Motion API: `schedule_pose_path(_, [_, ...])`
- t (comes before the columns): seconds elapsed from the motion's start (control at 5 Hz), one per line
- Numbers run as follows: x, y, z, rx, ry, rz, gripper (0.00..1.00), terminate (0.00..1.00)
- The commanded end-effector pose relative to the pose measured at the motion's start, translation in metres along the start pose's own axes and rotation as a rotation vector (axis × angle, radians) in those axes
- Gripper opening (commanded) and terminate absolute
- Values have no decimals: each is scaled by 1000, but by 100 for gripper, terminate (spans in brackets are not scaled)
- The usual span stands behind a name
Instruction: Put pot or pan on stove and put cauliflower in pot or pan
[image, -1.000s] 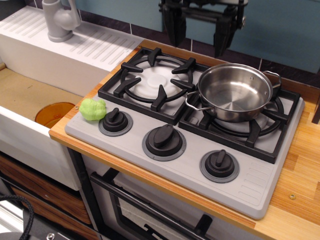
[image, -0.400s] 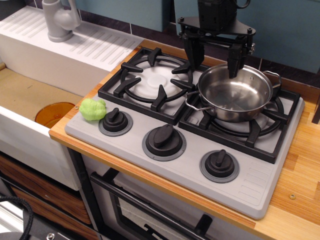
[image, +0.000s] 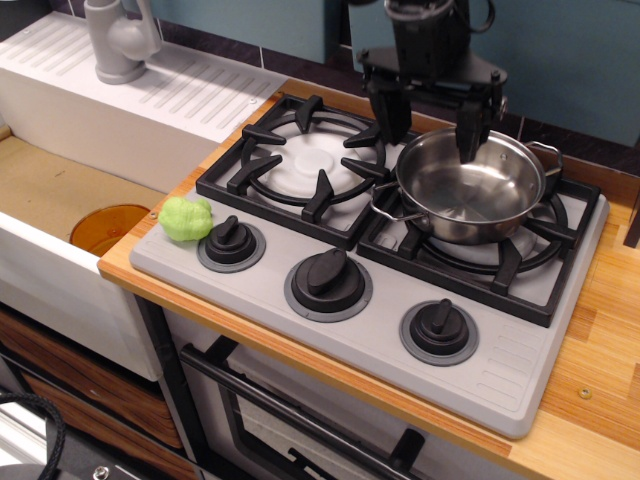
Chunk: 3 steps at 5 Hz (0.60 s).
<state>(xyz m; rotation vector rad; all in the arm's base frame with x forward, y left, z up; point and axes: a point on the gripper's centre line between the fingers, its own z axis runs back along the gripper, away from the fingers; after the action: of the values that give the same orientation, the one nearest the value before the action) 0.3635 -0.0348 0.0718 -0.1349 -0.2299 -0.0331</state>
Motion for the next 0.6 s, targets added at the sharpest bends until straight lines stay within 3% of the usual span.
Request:
schedule_pose_path(0.0, [-2, -8, 0, 2, -61, 2, 100, 0])
schedule_pose_path(0.2, [-7, -11, -9, -5, -81, 8, 100, 0])
schedule_pose_path(0.4, [-11, -15, -17, -12, -81, 23, 0, 0])
